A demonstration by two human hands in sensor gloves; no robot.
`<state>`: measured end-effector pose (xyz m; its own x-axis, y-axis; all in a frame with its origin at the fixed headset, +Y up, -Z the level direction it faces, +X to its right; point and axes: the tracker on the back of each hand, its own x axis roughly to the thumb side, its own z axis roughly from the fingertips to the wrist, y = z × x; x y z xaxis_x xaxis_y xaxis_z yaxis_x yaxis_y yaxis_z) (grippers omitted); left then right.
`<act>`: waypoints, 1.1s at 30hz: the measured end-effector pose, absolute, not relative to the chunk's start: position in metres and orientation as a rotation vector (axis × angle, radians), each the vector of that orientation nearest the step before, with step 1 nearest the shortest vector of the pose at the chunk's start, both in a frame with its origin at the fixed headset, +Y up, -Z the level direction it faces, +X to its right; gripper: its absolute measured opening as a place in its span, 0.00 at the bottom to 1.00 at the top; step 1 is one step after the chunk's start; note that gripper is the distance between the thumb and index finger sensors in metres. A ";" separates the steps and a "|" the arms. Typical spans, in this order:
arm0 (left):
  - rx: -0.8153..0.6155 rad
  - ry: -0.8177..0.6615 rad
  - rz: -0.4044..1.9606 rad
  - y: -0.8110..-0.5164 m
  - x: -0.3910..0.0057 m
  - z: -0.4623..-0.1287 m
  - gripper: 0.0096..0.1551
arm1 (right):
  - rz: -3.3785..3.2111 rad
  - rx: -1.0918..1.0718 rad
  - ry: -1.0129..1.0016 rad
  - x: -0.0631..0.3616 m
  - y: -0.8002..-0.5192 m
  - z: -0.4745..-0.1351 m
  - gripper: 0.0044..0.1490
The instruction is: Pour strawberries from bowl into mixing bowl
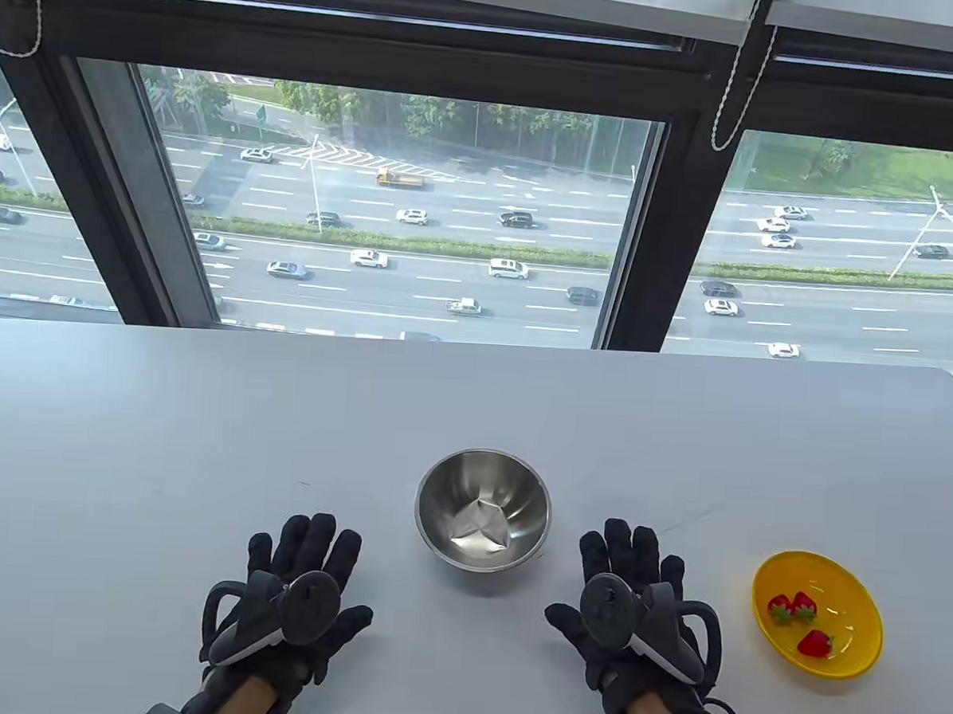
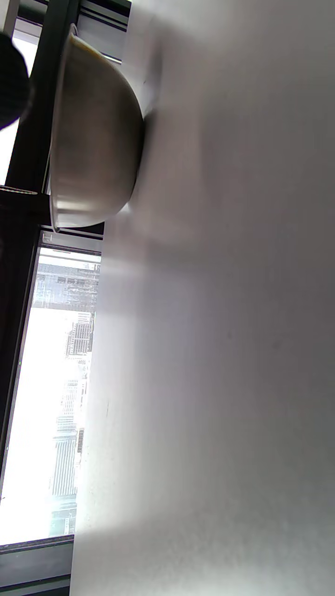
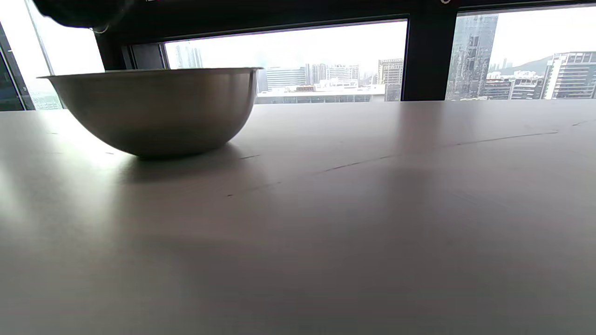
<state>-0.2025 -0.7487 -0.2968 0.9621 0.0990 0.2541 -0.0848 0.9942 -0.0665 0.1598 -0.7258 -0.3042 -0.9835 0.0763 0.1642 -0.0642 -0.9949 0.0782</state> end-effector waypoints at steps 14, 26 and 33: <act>-0.063 -0.261 0.090 -0.749 -0.201 -0.297 0.55 | 3.049 0.214 0.109 0.167 -0.723 -0.305 0.59; -0.059 -0.252 0.107 -0.748 -0.203 -0.297 0.55 | 3.037 0.006 0.057 0.194 -0.709 -0.307 0.58; -0.058 -0.244 0.107 -0.748 -0.204 -0.296 0.54 | 3.016 -0.218 0.073 0.223 -0.707 -0.311 0.58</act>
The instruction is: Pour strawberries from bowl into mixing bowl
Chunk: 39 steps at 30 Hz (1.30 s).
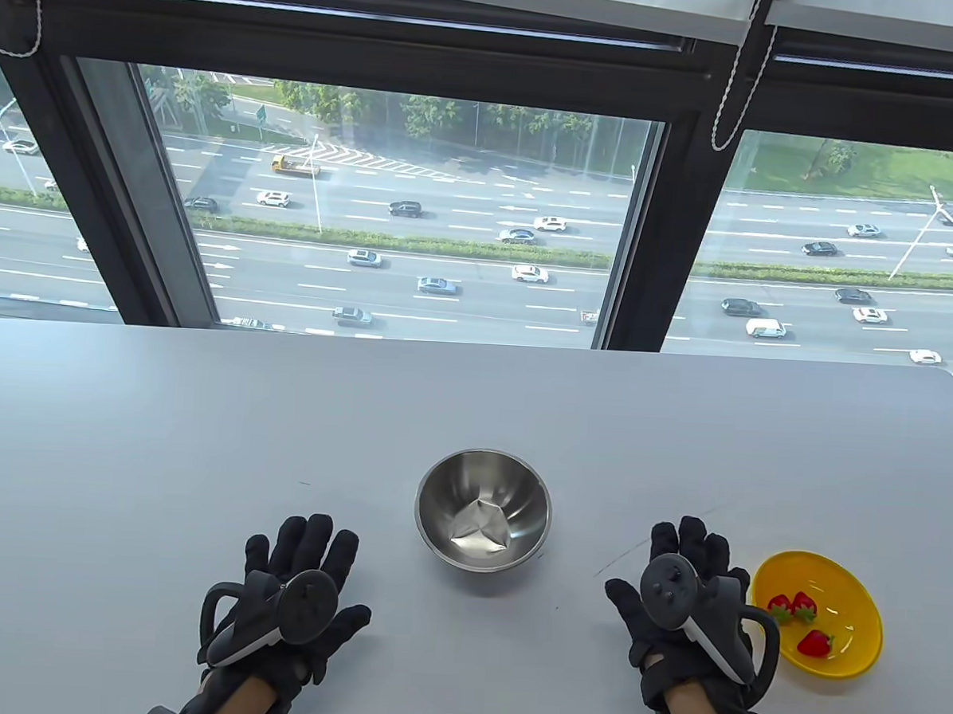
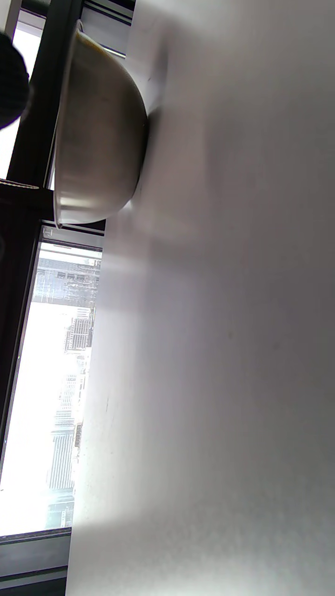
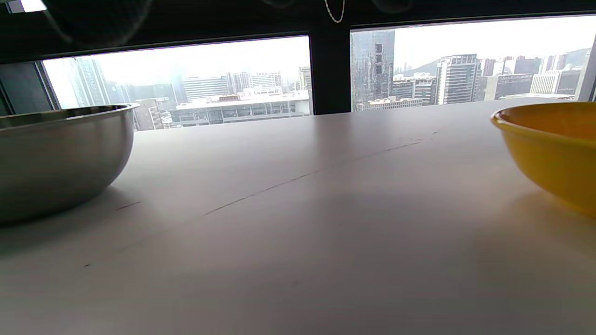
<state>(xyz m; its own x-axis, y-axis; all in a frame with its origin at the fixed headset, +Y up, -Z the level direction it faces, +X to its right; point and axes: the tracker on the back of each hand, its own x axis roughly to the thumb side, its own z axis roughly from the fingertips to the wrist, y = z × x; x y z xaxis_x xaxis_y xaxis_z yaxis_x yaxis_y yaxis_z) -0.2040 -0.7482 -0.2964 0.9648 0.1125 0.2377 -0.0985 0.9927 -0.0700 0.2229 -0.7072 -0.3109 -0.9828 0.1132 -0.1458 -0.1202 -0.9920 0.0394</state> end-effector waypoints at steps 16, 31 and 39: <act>-0.077 -0.233 0.121 -0.750 -0.207 -0.297 0.54 | 3.007 -0.670 0.237 0.270 -0.715 -0.318 0.55; -0.096 -0.229 0.121 -0.751 -0.207 -0.297 0.53 | 2.978 -0.878 0.331 0.297 -0.728 -0.323 0.48; -0.098 -0.230 0.120 -0.751 -0.207 -0.297 0.53 | 2.978 -0.924 0.313 0.306 -0.732 -0.325 0.40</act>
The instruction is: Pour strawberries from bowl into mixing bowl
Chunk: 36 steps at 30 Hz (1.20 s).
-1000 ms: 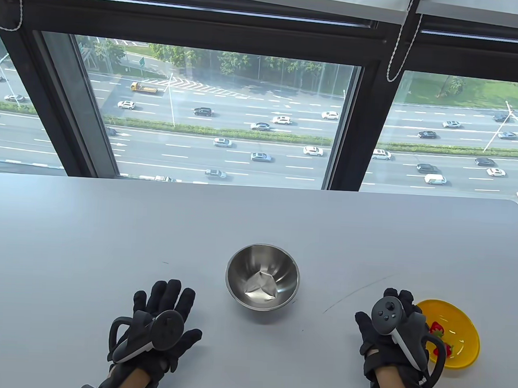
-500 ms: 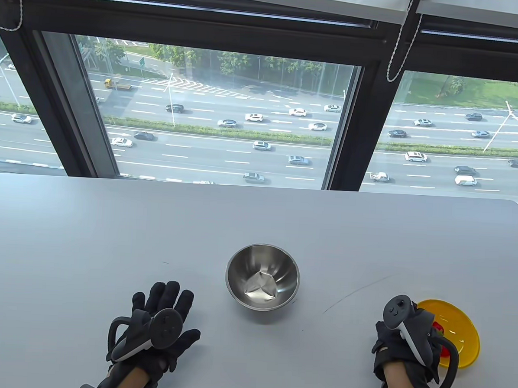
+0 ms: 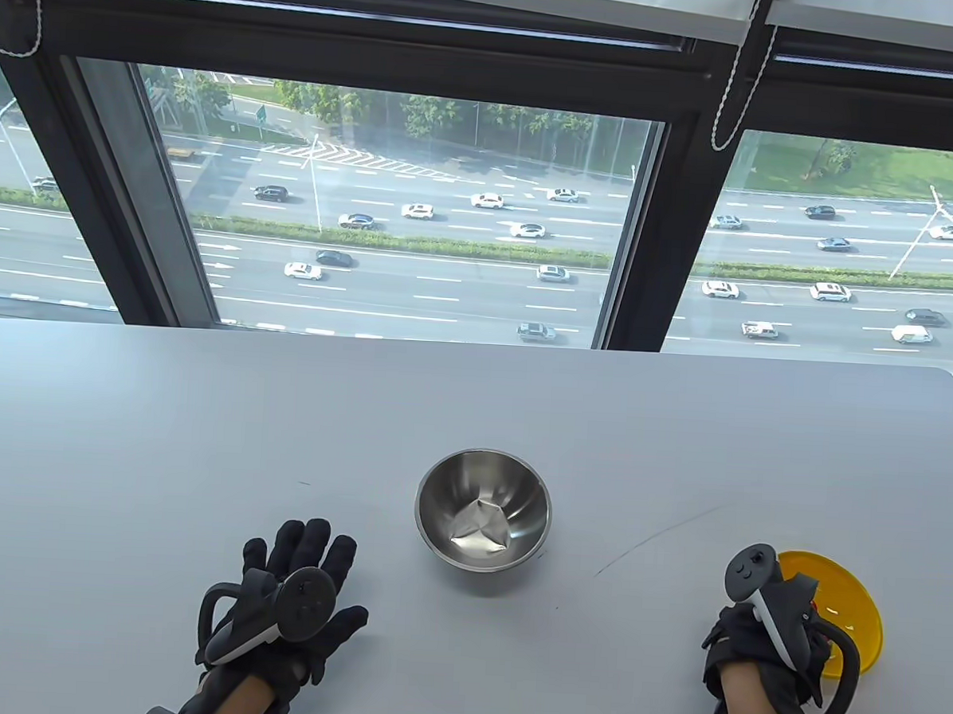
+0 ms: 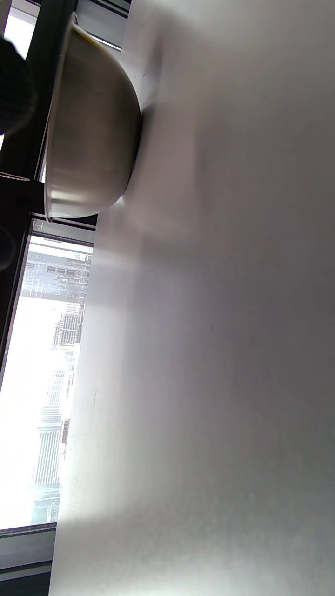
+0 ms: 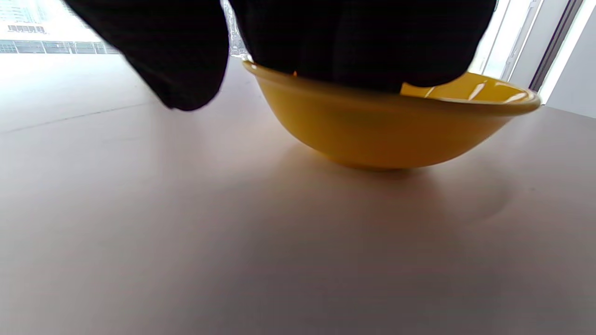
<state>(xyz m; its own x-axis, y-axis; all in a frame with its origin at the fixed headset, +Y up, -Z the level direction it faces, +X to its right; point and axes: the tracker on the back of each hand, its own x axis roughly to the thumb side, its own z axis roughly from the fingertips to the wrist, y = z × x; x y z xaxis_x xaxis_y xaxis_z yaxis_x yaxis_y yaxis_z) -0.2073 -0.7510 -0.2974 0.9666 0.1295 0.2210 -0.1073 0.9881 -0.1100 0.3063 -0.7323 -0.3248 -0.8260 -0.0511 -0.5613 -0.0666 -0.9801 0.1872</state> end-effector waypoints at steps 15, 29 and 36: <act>-0.105 -0.225 0.121 -0.751 -0.208 -0.298 0.52 | 3.013 -0.965 0.306 0.311 -0.739 -0.327 0.33; -0.109 -0.224 0.119 -0.751 -0.208 -0.298 0.53 | 3.066 -0.969 0.254 0.309 -0.736 -0.327 0.32; -0.105 -0.222 0.124 -0.751 -0.208 -0.298 0.53 | 3.117 -0.964 0.143 0.308 -0.732 -0.327 0.31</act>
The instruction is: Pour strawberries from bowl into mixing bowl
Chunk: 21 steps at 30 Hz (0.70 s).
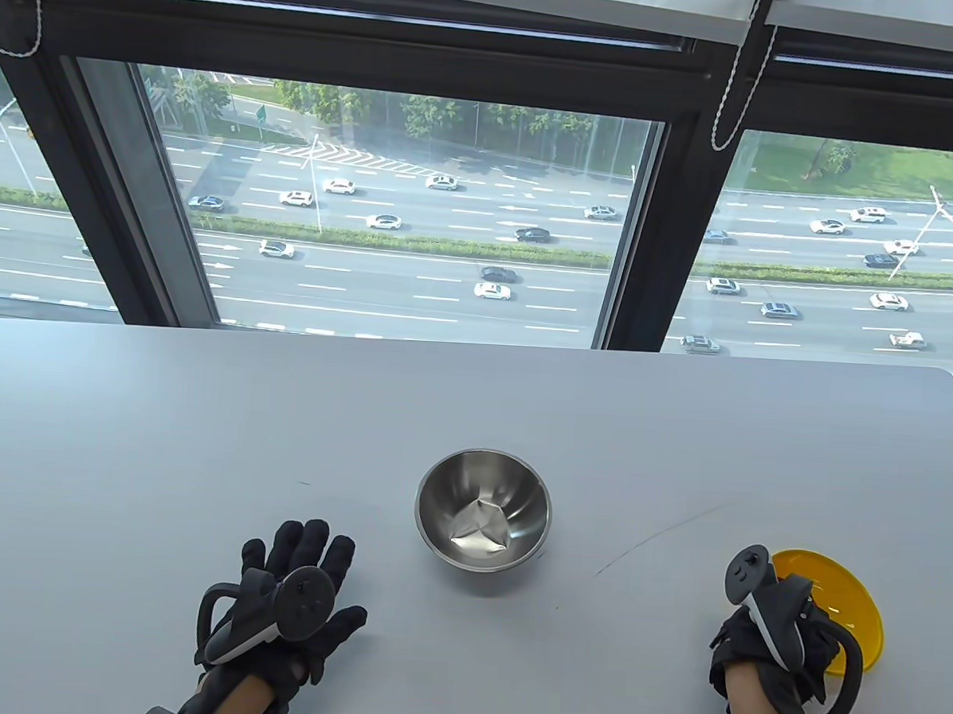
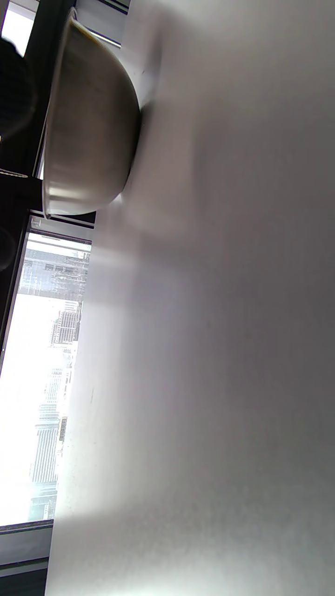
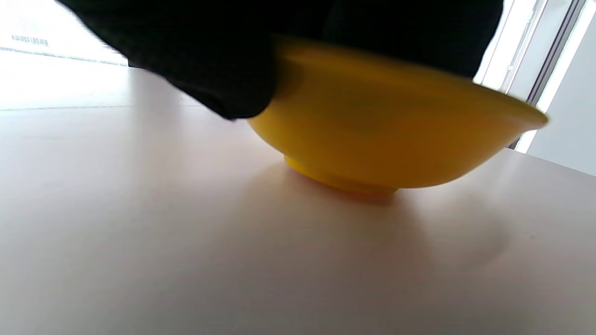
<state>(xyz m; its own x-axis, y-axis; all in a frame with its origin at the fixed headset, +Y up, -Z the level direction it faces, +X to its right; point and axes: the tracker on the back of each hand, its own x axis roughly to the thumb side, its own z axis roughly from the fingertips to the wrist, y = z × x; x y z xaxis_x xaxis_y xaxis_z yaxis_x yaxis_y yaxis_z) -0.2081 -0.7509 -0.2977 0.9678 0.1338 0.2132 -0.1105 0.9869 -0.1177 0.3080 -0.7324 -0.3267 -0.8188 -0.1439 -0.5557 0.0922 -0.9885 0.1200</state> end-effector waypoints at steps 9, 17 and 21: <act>-0.105 -0.222 0.124 -0.751 -0.208 -0.298 0.53 | -2.900 0.812 0.001 0.300 -0.724 -0.326 0.30; -0.105 -0.221 0.125 -0.751 -0.209 -0.298 0.53 | -2.950 0.703 0.125 0.288 -0.710 -0.323 0.30; -0.104 -0.221 0.126 -0.751 -0.209 -0.298 0.53 | -2.970 0.630 0.190 0.278 -0.702 -0.321 0.29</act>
